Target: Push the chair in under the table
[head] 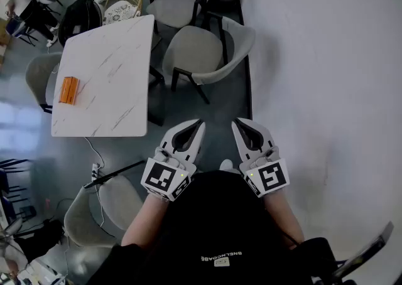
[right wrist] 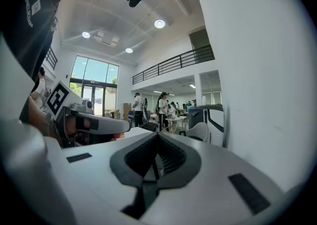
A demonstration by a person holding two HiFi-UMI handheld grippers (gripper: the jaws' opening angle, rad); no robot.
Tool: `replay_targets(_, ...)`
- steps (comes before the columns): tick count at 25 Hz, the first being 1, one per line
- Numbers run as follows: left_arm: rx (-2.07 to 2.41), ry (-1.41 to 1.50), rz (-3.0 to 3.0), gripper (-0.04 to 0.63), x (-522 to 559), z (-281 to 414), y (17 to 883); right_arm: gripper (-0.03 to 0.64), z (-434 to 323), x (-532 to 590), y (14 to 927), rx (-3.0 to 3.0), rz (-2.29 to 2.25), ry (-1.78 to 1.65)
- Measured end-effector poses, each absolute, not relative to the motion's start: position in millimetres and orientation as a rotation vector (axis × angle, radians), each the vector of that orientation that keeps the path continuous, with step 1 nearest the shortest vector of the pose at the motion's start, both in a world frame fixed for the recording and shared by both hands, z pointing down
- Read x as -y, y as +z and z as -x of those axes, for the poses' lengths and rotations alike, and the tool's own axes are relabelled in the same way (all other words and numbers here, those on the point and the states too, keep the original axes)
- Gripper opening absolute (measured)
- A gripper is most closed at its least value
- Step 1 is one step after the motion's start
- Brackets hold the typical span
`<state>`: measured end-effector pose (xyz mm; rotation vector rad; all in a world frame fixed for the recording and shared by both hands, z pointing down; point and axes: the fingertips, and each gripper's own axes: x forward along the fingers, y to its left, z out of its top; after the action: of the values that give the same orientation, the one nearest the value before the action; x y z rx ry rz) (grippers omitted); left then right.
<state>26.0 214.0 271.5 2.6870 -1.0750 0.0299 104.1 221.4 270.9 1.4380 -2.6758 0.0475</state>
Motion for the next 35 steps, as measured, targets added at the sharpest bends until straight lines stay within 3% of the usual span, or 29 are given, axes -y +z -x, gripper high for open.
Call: replay_targets(35, 1.024, 0.125, -2.619, 0.002, -228, 122, 317, 0.011, 49, -223, 301, 2.591, -1.352, 0.032)
